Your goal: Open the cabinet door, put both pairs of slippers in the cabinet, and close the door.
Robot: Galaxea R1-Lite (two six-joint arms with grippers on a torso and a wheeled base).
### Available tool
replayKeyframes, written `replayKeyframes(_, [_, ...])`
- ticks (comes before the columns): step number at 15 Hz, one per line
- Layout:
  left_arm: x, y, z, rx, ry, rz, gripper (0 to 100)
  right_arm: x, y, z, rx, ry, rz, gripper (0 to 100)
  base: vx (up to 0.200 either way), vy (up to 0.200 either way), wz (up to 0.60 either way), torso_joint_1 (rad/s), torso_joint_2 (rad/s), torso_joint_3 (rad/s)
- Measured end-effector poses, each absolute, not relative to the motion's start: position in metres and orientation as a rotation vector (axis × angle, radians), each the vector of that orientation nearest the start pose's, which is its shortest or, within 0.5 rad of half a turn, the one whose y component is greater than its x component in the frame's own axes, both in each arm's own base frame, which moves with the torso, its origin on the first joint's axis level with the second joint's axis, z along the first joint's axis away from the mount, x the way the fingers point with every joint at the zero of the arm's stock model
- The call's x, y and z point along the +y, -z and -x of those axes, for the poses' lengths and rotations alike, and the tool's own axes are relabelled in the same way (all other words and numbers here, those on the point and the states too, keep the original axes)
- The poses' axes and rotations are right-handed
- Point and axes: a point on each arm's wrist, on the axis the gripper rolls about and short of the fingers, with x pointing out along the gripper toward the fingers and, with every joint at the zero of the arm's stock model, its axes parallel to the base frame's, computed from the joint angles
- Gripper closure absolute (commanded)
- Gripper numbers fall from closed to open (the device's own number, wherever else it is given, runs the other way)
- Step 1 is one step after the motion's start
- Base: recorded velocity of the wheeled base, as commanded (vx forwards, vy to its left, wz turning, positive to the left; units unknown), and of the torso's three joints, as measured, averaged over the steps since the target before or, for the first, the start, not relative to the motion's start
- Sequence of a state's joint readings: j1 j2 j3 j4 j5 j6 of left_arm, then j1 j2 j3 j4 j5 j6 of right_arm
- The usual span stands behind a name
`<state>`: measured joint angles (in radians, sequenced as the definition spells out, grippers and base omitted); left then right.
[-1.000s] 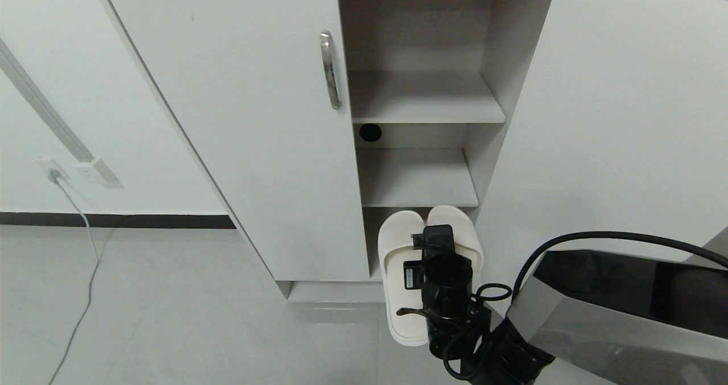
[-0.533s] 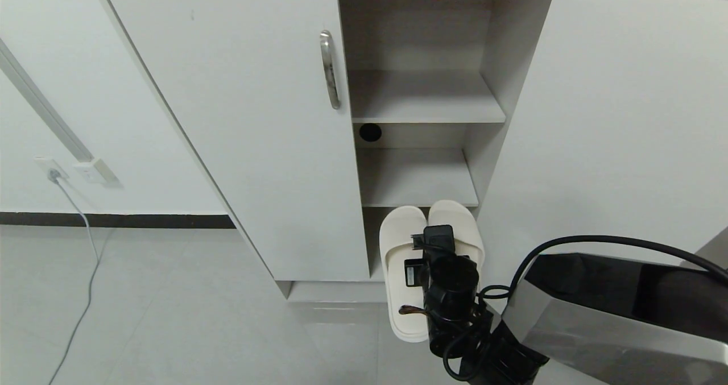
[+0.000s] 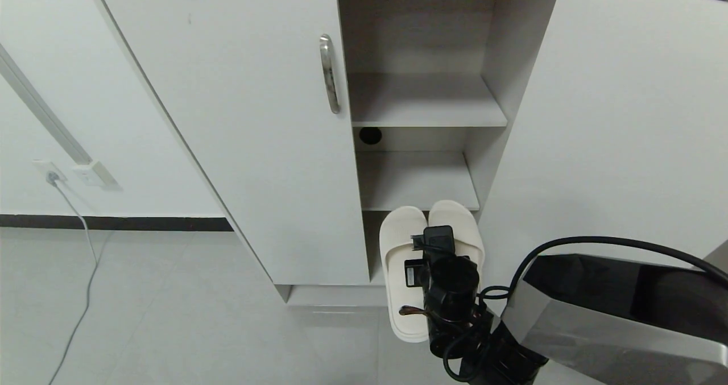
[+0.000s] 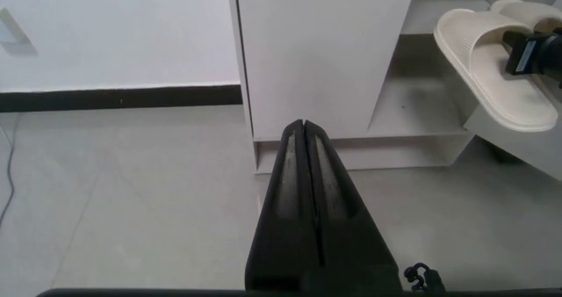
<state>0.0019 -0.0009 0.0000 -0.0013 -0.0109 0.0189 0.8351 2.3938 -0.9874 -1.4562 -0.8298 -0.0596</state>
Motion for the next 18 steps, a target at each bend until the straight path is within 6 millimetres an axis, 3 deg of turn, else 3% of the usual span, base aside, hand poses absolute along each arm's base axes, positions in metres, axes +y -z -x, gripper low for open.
replayKeyframes(4, [0.000,-0.076,0.023,-0.002,0.009,-0.019,100,0.298,-0.048,-0.294,-0.031,-0.003,0.025,100,0.200,0.000,0.00,0.004,0.00,-0.001])
replayKeyframes(11, [0.000,-0.076,0.023,-0.002,0.007,-0.019,100,0.295,-0.046,-0.306,-0.013,0.020,0.046,100,0.000,0.000,0.00,0.000,0.00,0.000])
replayKeyframes(15, [0.000,-0.076,0.023,-0.002,0.007,-0.019,100,0.295,-0.051,-0.322,-0.014,0.040,0.034,100,0.000,0.000,0.00,0.000,0.00,0.000])
replayKeyframes(18, [0.000,-0.076,0.023,-0.002,0.007,-0.019,100,0.301,-0.063,-0.348,-0.030,0.046,0.003,100,0.000,0.000,0.00,0.000,0.00,0.000])
